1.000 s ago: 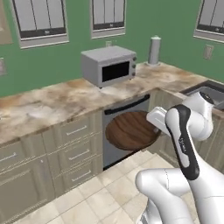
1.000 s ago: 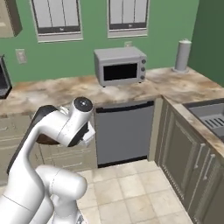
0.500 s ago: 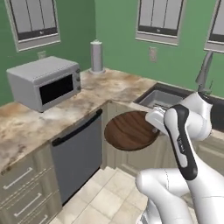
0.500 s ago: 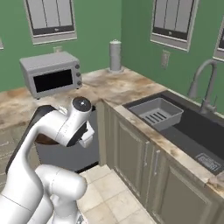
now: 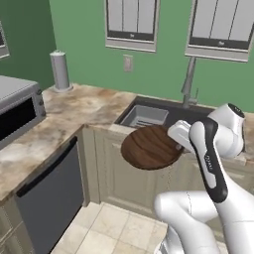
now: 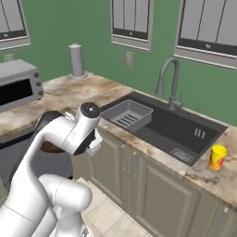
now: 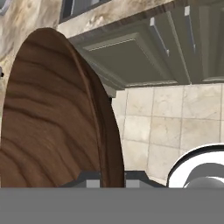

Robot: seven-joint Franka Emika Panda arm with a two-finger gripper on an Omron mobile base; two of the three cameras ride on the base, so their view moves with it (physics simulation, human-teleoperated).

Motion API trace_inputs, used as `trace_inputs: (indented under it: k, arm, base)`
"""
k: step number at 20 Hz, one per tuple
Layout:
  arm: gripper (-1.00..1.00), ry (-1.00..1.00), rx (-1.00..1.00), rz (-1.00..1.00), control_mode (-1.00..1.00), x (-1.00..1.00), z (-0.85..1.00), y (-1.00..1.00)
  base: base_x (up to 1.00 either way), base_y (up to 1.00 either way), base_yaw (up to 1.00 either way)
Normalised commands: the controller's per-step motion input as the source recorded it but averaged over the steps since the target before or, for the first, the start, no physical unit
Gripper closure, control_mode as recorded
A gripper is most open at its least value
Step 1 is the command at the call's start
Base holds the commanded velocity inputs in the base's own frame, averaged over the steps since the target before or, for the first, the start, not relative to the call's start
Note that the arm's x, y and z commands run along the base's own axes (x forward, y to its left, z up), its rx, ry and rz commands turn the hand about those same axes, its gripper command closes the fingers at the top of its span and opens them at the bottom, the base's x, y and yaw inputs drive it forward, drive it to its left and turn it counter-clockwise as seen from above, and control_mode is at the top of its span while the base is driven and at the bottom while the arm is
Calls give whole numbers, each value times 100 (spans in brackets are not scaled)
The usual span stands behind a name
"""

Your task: Pick the cup and bowl from the counter and place them on the counter next to the sink.

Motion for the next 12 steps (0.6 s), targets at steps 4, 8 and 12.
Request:
trace_inputs:
  k: [4,8,12]
  arm:
    - [100,0,0,0,100,0,0,0]
    - [100,0,0,0,100,0,0,0]
    - [100,0,0,0,100,0,0,0]
  base:
    - [50,23,-22]
    - [68,23,-22]
    - [66,26,-23]
